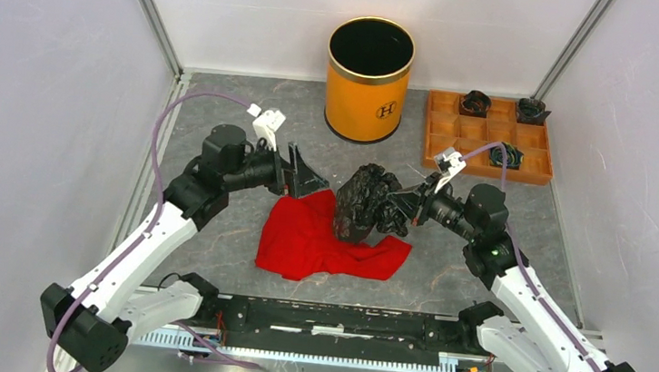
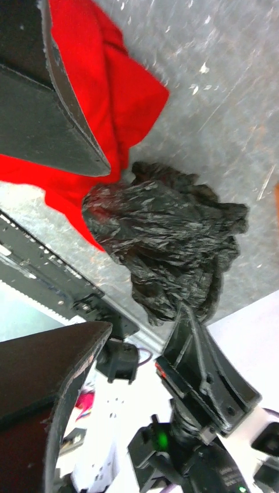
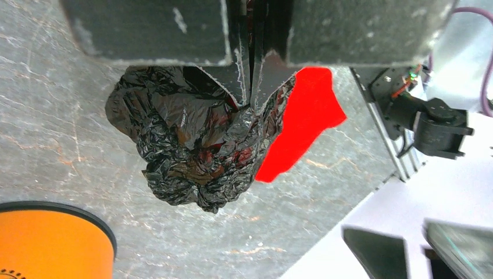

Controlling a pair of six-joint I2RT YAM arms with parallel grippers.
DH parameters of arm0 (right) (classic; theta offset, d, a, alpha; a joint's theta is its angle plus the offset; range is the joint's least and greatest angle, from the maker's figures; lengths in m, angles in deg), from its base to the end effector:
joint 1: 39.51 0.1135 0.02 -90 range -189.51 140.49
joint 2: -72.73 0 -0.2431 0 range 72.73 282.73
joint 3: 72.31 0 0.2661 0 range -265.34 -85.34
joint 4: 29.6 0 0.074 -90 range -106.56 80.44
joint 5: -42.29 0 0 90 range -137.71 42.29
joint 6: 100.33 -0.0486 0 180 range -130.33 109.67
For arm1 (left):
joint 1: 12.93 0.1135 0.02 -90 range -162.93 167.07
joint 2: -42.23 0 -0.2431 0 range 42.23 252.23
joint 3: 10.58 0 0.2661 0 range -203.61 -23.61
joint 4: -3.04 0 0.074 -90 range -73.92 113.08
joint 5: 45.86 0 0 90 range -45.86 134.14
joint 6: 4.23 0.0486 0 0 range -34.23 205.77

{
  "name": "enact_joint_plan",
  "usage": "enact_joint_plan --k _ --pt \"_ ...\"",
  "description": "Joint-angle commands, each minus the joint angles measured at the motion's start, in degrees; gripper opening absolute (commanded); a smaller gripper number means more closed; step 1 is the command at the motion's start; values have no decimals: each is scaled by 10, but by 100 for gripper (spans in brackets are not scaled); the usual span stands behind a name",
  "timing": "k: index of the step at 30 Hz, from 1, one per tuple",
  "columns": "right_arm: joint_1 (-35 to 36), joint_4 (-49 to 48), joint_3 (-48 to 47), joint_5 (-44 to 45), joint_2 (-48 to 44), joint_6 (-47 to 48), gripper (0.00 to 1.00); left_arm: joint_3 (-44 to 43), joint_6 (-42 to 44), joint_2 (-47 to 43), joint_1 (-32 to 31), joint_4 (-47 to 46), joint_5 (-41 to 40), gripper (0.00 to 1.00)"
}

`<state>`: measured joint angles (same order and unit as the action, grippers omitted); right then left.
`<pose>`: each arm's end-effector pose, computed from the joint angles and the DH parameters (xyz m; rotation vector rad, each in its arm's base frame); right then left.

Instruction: Put the trash bags into the trash bin

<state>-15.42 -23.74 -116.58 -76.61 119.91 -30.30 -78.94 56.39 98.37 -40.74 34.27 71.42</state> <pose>0.2056 0.1177 0.2605 -0.4539 1.7523 0.9907 0.2155 -0.1389 0.3335 0.3184 2.0028 -1.1078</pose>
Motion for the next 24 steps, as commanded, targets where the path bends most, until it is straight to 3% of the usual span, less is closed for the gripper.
enact_joint_plan --k 1,6,8,11,14,22,24 --pt "-1 -69 5 -35 -15 -73 1 55 -74 -4 -2 -105 74 100" --pt "-1 -85 5 -48 -21 -91 0 112 -144 16 -1 -217 106 100" --pt "-1 -85 5 -61 -20 -85 0 90 -107 38 -1 -192 103 97" --pt "-1 -86 7 -77 -19 -76 0 14 -20 95 2 -78 110 100" --pt "-1 -107 14 -94 -21 -81 0 -3 -9 134 10 -82 144 100" --pt "-1 -115 8 -116 -21 -72 0 121 -199 166 35 -399 239 100" --pt "-1 -106 1 -116 -17 -65 0 168 -263 165 31 -537 260 100"
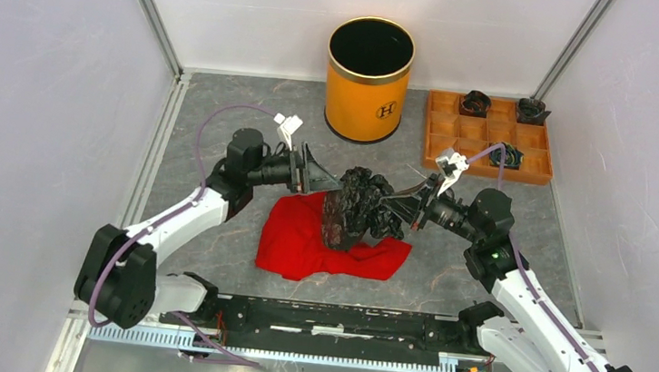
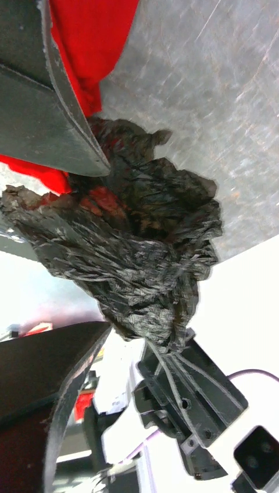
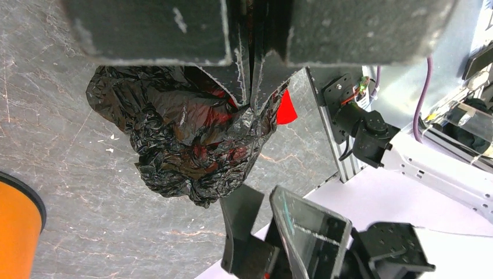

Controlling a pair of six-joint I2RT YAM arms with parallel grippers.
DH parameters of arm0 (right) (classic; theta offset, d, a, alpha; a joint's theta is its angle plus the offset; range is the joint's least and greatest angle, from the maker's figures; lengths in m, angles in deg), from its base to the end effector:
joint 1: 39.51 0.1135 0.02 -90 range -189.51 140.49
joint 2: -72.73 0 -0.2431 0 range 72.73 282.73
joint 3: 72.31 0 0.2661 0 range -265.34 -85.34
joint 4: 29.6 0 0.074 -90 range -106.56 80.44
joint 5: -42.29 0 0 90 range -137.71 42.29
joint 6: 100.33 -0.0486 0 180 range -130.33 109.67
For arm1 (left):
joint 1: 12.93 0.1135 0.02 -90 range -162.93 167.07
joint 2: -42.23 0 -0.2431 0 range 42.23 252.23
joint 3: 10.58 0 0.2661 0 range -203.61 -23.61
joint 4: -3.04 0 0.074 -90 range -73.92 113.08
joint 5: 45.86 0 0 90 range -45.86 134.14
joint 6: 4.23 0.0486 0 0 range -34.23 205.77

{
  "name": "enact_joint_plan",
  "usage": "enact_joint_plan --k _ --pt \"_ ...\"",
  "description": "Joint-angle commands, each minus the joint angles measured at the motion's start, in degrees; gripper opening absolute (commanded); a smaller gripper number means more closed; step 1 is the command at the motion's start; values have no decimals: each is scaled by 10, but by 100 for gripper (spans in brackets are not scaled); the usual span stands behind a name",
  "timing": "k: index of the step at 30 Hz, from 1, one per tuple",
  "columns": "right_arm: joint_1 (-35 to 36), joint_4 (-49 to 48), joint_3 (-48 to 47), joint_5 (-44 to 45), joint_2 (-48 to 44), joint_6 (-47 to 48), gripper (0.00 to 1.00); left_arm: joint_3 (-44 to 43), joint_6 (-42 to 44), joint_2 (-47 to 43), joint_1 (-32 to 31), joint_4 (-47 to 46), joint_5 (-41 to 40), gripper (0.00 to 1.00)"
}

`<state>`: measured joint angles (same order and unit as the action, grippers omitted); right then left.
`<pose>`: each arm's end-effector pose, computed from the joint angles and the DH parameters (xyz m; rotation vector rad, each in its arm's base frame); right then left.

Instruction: Put the trash bags into the trash bin

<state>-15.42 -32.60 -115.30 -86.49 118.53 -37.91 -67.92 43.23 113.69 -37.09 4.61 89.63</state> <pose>0.1959 0.1209 0.2751 -0.5196 1.6275 1.2147 0.2639 -0.1564 0.2498 0.3009 2.0292 -1.4992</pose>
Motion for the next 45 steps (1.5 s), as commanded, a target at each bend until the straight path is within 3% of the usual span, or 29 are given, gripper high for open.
enact_joint_plan --k 1,6,10,15,20,22,24,28,33,37,41,45 --pt "-1 -15 -14 -19 -2 12 1 73 -147 8 -10 -274 79 100" --pt "-2 -23 -17 -11 -6 5 0 75 -107 0 -53 -220 55 96" --pt "-1 0 -19 9 -17 19 0 67 -95 -18 -56 -194 54 69" --pt "-1 48 -28 18 -17 44 1 38 -10 -70 -56 -79 21 34" --pt "-2 120 -47 53 -20 89 0 -44 88 -97 -55 71 -28 8" --pt "-1 148 -51 85 -21 106 0 -86 111 -98 -55 109 -38 2" --pt "-1 159 -54 112 -17 114 10 -129 132 -95 -55 158 -50 2" --pt "-1 193 -74 126 21 124 47 -216 190 -93 -55 255 -107 2" --pt "-1 297 -133 198 63 195 74 -315 232 -89 -55 376 -308 2" --pt "-1 348 -149 336 52 218 98 -354 240 -81 -55 431 -469 2" --pt "-3 380 -127 482 41 184 98 -349 220 -56 -56 434 -499 2" --pt "-2 353 -105 395 26 197 98 -332 107 8 -59 370 -339 2"
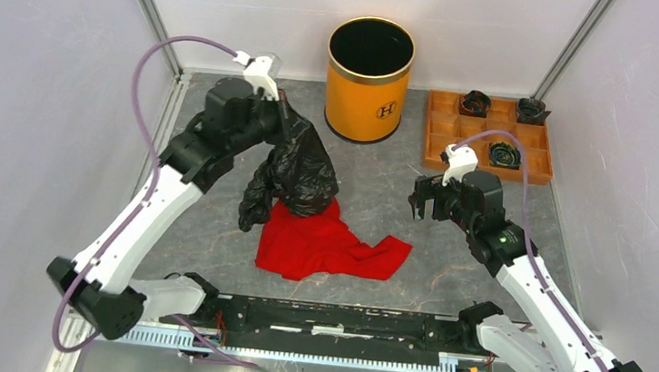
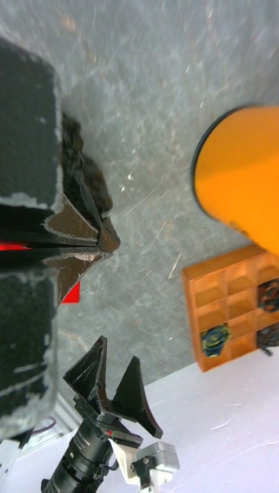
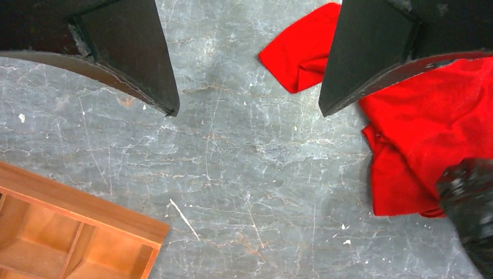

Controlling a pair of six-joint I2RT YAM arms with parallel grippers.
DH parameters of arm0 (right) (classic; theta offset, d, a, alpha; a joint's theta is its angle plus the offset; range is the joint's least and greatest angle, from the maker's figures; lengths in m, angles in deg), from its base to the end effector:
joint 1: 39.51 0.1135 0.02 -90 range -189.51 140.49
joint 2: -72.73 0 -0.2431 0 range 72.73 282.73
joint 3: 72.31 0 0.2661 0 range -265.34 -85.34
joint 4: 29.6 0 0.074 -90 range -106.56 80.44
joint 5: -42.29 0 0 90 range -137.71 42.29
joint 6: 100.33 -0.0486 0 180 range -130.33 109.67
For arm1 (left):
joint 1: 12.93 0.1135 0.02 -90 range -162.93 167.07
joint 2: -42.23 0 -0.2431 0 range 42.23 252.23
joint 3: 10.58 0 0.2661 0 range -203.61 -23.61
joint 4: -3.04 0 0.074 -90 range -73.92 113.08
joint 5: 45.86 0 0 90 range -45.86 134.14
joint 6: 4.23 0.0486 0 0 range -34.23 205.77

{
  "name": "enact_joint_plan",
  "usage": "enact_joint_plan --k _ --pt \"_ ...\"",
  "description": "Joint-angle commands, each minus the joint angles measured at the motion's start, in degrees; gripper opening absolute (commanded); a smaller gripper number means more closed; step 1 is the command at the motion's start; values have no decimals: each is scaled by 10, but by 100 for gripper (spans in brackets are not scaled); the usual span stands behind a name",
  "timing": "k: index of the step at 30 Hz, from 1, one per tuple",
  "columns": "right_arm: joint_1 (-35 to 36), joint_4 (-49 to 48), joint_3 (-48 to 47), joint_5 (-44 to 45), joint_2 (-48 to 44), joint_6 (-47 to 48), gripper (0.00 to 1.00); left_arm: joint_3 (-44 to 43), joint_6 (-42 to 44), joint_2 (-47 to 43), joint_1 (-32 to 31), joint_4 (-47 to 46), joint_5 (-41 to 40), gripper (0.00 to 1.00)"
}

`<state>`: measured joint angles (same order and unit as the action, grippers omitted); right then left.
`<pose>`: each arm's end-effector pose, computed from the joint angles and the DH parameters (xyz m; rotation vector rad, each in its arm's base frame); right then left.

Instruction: Put the trash bags into the trash bin

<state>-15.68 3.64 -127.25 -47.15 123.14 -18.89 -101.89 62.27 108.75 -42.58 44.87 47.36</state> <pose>0.2178 0.0957 0.2630 -0.2716 2.0714 0.3354 0.2436 -0.1418 0.4121 0.1433 1.9209 -0.6855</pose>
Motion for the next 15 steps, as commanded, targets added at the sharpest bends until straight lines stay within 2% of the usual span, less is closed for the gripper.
enact_joint_plan --k 1,3,7,11,15 --pt "1 -28 25 -29 -28 1 98 20 -117 75 -10 -68 114 2" --pt "1 -81 51 -96 -45 -17 98 30 -162 112 -37 -127 138 2" --pt "16 -146 73 -170 -48 -54 98 0 -179 183 -109 -163 108 2" --pt "58 -166 64 -160 -29 -85 95 17 -240 208 -131 -218 90 2" --pt "96 -274 92 -137 -41 -165 95 46 -289 199 -133 -279 93 2"
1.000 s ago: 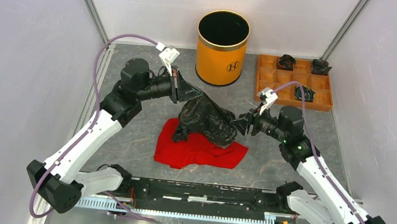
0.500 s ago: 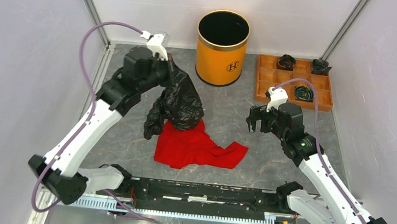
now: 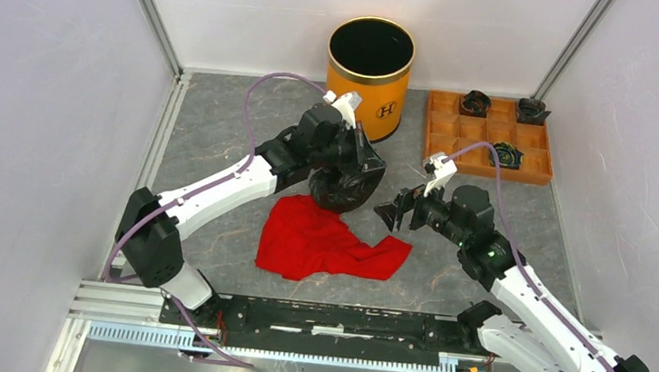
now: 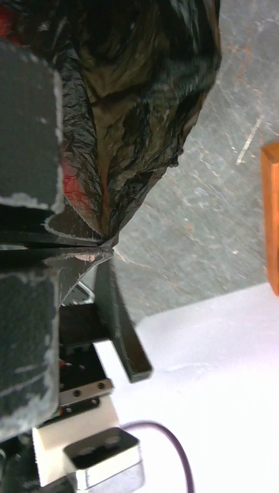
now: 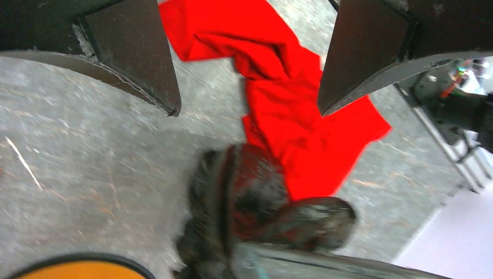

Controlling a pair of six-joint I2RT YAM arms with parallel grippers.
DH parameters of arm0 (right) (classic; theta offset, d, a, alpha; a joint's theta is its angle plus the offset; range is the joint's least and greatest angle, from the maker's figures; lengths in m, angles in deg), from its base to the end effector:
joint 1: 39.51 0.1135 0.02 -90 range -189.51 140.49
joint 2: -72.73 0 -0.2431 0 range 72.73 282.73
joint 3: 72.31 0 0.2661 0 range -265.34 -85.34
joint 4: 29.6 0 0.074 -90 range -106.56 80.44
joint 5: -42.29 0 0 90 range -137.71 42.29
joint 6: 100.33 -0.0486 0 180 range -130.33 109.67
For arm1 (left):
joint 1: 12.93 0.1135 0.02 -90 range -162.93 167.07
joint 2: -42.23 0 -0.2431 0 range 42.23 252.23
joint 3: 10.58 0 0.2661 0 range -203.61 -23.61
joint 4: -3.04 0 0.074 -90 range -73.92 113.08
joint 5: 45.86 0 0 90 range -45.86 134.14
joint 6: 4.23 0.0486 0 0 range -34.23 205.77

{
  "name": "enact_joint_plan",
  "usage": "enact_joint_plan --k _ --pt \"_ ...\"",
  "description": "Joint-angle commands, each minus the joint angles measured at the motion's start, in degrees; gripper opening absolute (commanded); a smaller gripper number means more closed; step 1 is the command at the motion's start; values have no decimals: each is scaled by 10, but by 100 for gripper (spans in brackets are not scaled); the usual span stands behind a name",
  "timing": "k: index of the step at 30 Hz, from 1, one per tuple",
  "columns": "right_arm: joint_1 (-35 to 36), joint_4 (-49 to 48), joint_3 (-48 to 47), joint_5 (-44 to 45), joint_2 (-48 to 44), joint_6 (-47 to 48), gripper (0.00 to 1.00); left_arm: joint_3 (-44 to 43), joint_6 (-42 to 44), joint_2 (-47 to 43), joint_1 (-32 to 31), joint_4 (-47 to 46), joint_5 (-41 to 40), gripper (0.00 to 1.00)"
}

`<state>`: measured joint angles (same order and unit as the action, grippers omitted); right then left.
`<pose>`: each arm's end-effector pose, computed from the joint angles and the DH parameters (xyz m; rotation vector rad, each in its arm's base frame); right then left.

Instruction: Put the trash bags into the trash bin

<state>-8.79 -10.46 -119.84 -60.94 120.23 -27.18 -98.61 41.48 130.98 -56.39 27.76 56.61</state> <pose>0.1976 0.1304 0.2532 -0.3985 1.9323 0.7732 0.2762 -0.2762 0.3010 0.1365 2.2110 -1.1416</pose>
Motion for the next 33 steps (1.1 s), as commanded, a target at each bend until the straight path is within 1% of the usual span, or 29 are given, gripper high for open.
enact_joint_plan --k 1,2,4,8,11,14,16,18,20,21,23,24,27,30,33 --pt "36 -168 30 4 -11 -100 95 20 -88 -29 5 -122 2 2" --pt "44 -199 40 7 -7 -116 95 29 -98 -38 5 -149 7 2" --pt "50 -215 39 25 4 -125 95 39 -104 -47 4 -174 15 2" --pt "52 -187 0 79 29 -110 98 34 -100 -57 4 -159 16 2" --pt "53 -200 -25 65 60 -91 98 49 -97 -74 4 -165 17 2" --pt "53 -130 -66 122 93 -54 98 59 -81 -104 5 -161 2 2" --pt "52 -103 -78 161 109 -35 97 56 -60 -125 5 -129 -22 2" --pt "52 -109 -79 169 126 -7 91 58 -42 -152 5 -97 -51 2" --pt "52 -100 -97 191 149 42 83 67 -32 -180 6 -86 -71 2" --pt "52 -89 -116 203 164 68 82 72 -29 -190 7 -83 -76 2" --pt "52 -65 -162 207 195 138 82 74 -24 -205 7 -71 -79 2" --pt "51 -28 -195 205 220 171 83 76 -23 -210 7 -64 -79 2" --pt "52 17 -267 192 262 224 86 82 -19 -215 8 -57 -79 2" --pt "52 58 -305 187 278 232 89 79 -27 -201 11 -53 -77 2" --pt "56 117 -311 191 260 205 89 75 -48 -180 16 -63 -64 2"
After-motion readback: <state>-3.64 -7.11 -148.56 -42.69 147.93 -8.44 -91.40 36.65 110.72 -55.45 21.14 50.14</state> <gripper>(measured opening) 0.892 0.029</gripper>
